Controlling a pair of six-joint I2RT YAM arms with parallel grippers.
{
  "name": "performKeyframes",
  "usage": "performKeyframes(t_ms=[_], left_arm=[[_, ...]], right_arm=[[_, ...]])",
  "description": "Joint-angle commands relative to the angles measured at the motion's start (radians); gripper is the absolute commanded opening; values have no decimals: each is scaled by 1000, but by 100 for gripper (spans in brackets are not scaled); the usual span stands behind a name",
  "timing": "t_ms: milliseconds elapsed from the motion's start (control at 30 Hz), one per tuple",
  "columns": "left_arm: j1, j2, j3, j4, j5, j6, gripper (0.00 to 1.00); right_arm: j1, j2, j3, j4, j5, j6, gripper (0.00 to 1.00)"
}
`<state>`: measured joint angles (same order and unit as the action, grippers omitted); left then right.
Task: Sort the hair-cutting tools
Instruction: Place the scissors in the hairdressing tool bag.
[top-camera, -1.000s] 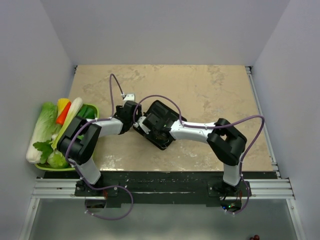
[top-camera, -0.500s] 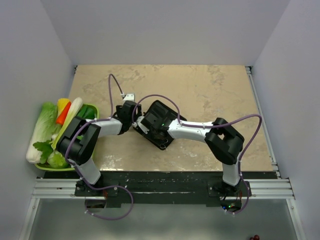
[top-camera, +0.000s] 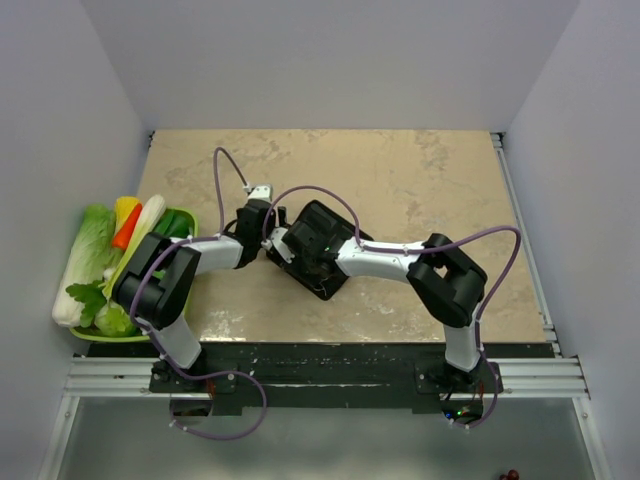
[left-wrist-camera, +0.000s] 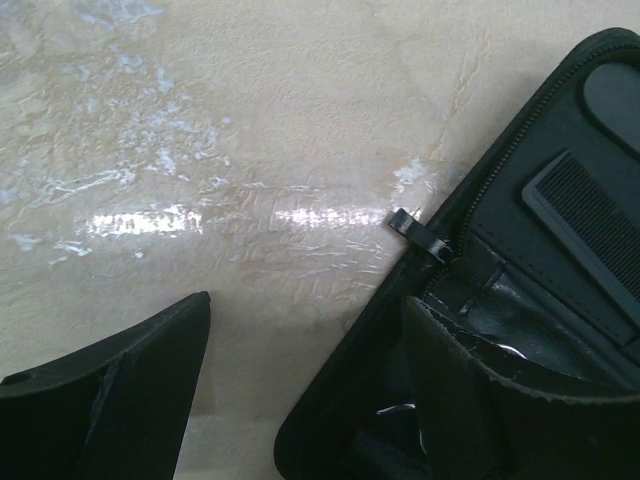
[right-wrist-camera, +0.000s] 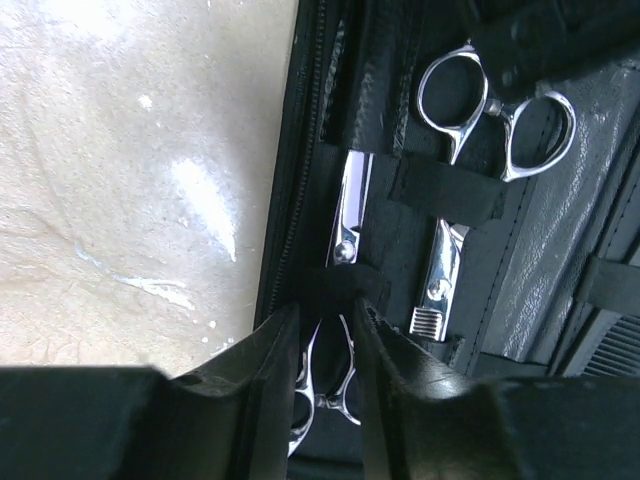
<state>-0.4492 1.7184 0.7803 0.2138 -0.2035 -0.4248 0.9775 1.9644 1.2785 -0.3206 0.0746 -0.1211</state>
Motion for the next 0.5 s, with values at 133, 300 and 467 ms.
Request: performKeyframes(t_ms=[133,300,467], left_arm=[[-66,78,-58,-152,121,-37,81],[-66,81,-58,-152,124,-37,81],[-68,83,-58,-151,122,-38,80]], right_arm=[[20,114,25,324,-32,0,43],[23,18,21,215,-10,-2,48],[59,-134,-10,103,72,23,51]])
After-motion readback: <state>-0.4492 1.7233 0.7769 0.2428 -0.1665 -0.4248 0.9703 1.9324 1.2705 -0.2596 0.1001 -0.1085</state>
